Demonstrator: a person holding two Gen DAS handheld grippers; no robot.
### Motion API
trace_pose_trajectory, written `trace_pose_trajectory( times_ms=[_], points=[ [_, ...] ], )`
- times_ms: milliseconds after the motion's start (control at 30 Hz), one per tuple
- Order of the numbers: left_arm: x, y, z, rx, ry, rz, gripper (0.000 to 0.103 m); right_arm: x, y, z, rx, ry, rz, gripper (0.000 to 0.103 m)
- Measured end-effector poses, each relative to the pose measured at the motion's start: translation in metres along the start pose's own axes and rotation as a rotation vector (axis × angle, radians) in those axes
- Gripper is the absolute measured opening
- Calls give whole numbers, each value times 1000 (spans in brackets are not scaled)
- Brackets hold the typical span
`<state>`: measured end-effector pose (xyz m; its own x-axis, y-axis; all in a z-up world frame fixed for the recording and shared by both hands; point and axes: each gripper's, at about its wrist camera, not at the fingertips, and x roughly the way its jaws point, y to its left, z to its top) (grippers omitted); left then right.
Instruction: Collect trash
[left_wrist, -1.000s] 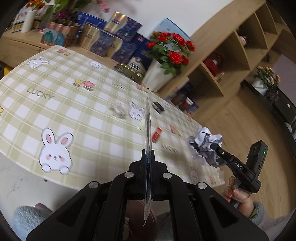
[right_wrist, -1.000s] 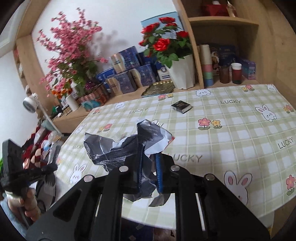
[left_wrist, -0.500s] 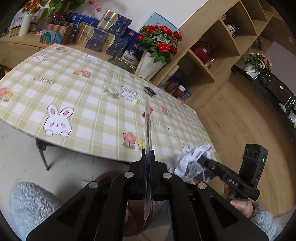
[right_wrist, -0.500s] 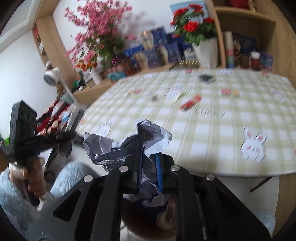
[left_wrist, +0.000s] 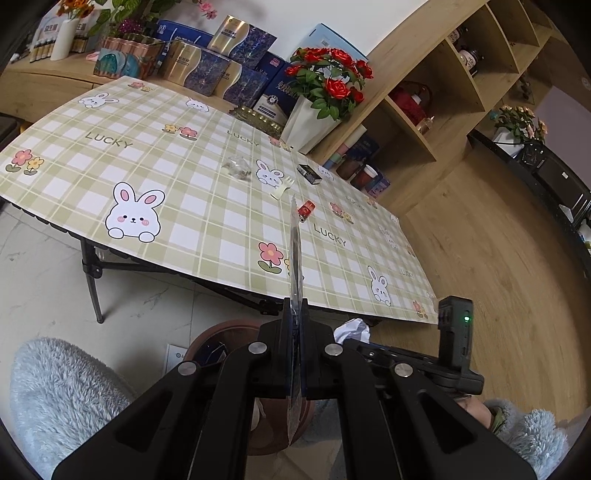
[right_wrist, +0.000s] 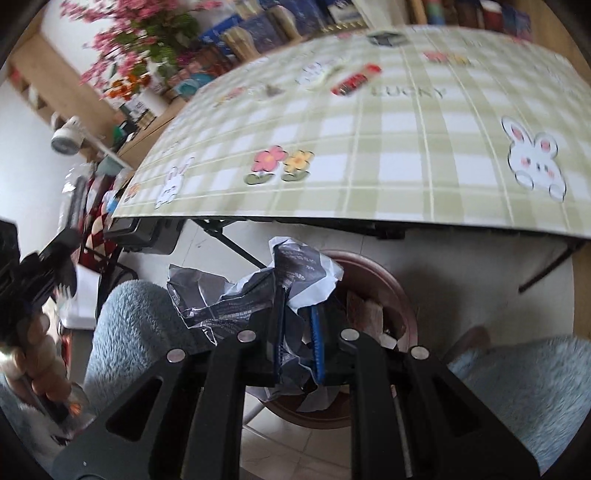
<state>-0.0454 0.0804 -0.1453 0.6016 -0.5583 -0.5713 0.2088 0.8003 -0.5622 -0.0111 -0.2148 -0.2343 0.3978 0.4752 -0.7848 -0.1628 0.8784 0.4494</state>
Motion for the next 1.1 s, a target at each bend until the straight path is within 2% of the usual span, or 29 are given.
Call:
trace_pose_trajectory(
  times_ms=[33,67,100,200,233,300,333,400,467,500,633,867,1100],
  points=[
    [0,0,0,0,1,0,3,3,-3,1,17,9,0,19],
    [1,0,1,0,2,2,3,4,-5,1,25,16,-1,28],
    [2,0,0,1,4,3,3,5,-6,0,29,23,-8,31],
    [5,2,0,-3,12,8,3,5,-7,0,34,24,-14,35],
    [6,2,-1,-4,15,10,3,4,-8,1,35,22,-14,39],
    [9,3,-1,-4,23,16,3,0,-8,3,36,-1,-24,52],
    [10,3,-2,-4,26,17,3,-5,-8,4,35,-23,-35,64],
    [13,3,-3,-1,36,24,3,-12,-7,6,27,-62,-51,73],
    [16,3,-3,2,48,31,3,-20,-5,10,11,-105,-78,89],
    [18,3,-3,5,56,36,3,-25,-3,12,0,-128,-98,92],
    [24,1,-5,20,74,41,3,-41,4,20,-52,-201,-135,97],
    [40,-8,-12,47,131,49,3,-60,16,25,-124,-292,-183,97],
    [54,-18,-18,79,177,56,3,-67,11,23,-129,-315,-189,97]
  ],
)
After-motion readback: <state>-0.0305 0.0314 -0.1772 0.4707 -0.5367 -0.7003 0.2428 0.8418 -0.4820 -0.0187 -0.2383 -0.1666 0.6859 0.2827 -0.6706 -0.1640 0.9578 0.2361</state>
